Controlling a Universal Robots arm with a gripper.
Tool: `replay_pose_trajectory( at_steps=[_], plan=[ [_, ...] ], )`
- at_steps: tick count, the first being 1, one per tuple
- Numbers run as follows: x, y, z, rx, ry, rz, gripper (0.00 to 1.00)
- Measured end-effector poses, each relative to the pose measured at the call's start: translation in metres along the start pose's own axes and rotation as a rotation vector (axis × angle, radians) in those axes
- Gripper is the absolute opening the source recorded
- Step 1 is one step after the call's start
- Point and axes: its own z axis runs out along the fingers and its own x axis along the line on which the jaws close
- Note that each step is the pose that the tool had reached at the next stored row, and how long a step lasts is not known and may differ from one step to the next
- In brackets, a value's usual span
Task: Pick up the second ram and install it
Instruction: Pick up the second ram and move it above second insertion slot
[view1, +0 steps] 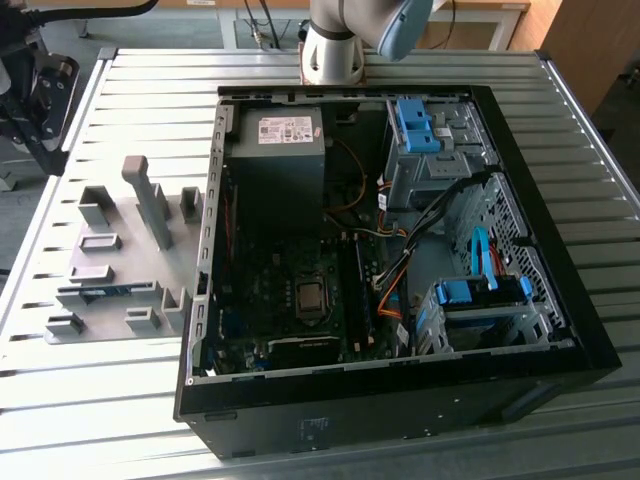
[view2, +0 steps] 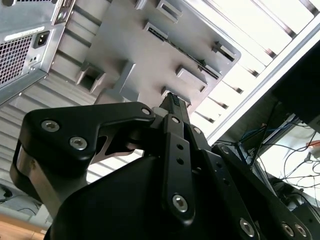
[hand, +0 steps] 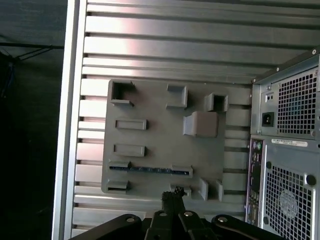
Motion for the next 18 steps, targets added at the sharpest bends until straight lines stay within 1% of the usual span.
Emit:
replay_pose_trajectory(
  at_steps=[2, 4, 18],
  plan=[
    [0.0003, -0.0002, -0.0001, 0.0, 0.0008, -0.02, 0.1],
    [0.0008, -0.0003, -0.0001, -0.0001, 0.0018, -0.049, 0.1],
    [0.0011, -0.0003, 0.0, -0.0003, 0.002, -0.061, 0.1]
  ],
)
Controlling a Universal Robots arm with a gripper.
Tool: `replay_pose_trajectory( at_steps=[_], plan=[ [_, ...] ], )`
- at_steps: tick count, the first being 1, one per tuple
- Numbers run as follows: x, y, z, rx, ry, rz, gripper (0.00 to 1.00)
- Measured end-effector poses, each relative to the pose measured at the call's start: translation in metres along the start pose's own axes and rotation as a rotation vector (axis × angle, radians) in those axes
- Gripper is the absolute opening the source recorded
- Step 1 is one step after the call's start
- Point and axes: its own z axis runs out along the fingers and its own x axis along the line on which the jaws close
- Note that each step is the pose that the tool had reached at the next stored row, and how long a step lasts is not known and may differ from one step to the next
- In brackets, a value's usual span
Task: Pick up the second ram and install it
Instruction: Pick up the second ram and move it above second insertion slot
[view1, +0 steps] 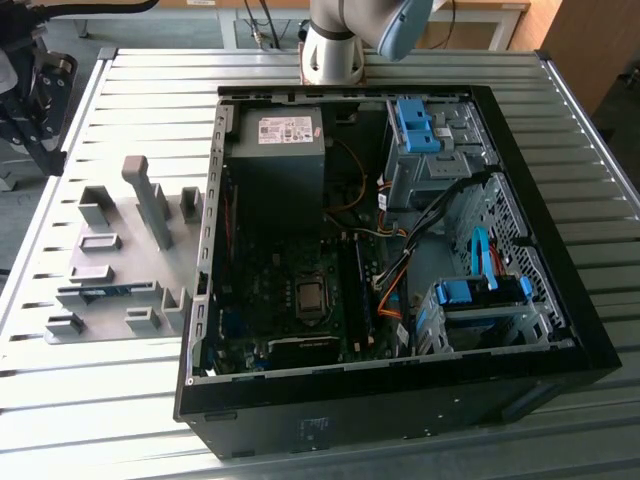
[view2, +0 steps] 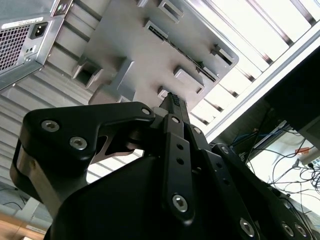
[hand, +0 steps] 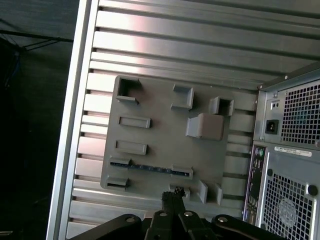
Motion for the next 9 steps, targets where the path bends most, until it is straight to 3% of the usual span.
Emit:
replay_pose_trajectory(
  at_steps=[9],
  plan=[
    [0.0, -0.0001, 0.0, -0.0001, 0.0008, -0.024, 0.1]
  ],
)
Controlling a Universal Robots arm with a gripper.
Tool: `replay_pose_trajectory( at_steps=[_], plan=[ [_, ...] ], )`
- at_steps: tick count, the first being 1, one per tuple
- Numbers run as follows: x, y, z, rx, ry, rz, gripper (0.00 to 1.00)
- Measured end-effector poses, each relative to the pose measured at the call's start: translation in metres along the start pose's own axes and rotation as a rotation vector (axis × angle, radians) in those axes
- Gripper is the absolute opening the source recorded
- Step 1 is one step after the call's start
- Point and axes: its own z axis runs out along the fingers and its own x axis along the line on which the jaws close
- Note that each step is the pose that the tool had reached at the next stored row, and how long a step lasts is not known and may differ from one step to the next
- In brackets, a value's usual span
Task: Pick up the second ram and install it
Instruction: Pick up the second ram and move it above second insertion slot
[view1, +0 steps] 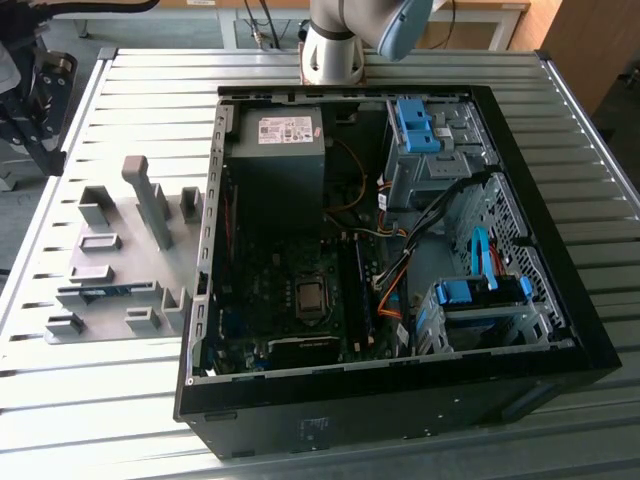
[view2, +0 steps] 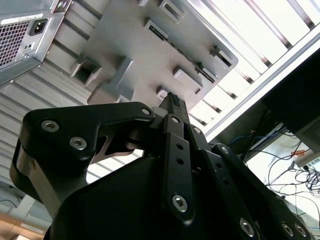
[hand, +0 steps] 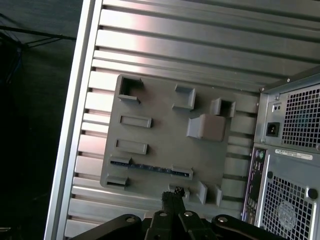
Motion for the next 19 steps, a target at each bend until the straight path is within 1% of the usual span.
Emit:
replay_pose_trajectory(
  at_steps=[19],
  plan=[
    [0.0, 0.0, 0.0, -0.0003, 0.0019, -0.056, 0.1]
  ],
)
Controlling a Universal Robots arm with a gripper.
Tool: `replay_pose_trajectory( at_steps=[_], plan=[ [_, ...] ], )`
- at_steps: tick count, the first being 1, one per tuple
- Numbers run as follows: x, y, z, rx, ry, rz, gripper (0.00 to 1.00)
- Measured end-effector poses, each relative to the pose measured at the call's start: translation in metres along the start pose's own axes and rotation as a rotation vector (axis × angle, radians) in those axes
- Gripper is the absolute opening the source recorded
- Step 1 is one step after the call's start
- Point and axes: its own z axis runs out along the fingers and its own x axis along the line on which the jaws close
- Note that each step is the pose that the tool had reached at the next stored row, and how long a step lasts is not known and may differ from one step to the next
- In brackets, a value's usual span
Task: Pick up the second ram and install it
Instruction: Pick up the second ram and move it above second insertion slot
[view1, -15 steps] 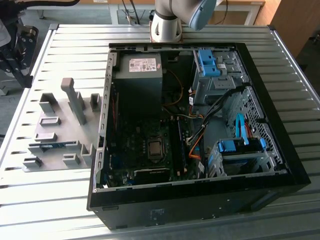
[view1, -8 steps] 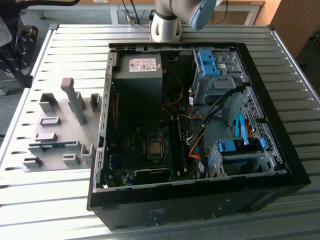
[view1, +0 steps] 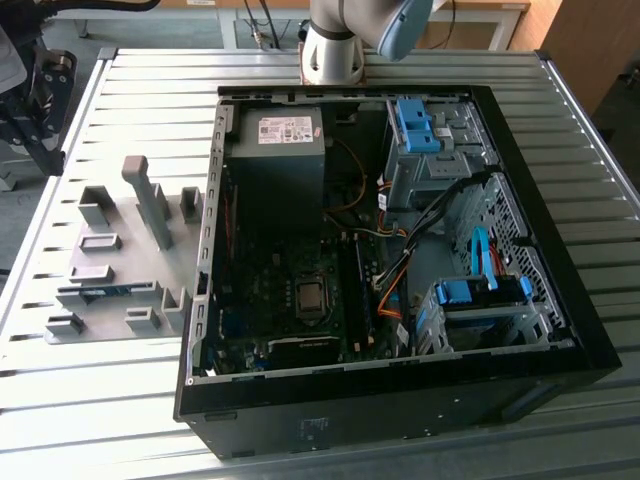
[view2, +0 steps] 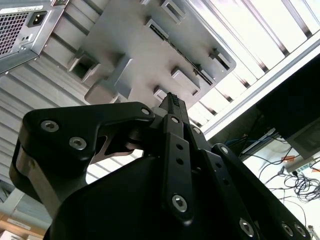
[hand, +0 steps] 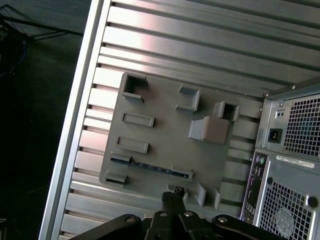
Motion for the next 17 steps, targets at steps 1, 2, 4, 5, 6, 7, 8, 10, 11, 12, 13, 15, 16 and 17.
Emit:
replay_pose_trajectory(
  at_steps=[1, 2, 4, 5, 6, 7, 8, 10, 11, 12, 13, 15, 16, 17],
  plan=[
    [0.0, 0.0, 0.0, 0.0, 0.0, -0.003, 0.1],
    [0.0, 0.0, 0.0, 0.0, 0.0001, -0.005, 0.1],
    [0.0, 0.0, 0.0, -0.0001, 0.0003, -0.01, 0.1],
    [0.0001, 0.0, 0.0, -0.0001, 0.0004, -0.012, 0.1],
    [0.0001, 0.0, 0.0, -0.0001, 0.0004, -0.015, 0.1],
    [0.0002, 0.0, 0.0, -0.0001, 0.0005, -0.017, 0.1],
    [0.0002, 0.0, 0.0, -0.0001, 0.0006, -0.019, 0.1],
    [0.0003, 0.0, 0.0, -0.0001, 0.0007, -0.022, 0.1],
    [0.0004, 0.0, 0.0, -0.0002, 0.0007, -0.025, 0.1],
    [0.0004, 0.0, 0.0, -0.0002, 0.0008, -0.027, 0.1],
    [0.0004, 0.0, 0.0, -0.0002, 0.0009, -0.029, 0.1],
    [0.0004, 0.0, 0.0, -0.0002, 0.001, -0.033, 0.1],
    [0.0004, 0.0, 0.0, -0.0002, 0.0011, -0.035, 0.1],
    [0.0005, 0.0, 0.0, -0.0003, 0.0011, -0.036, 0.1]
  ],
)
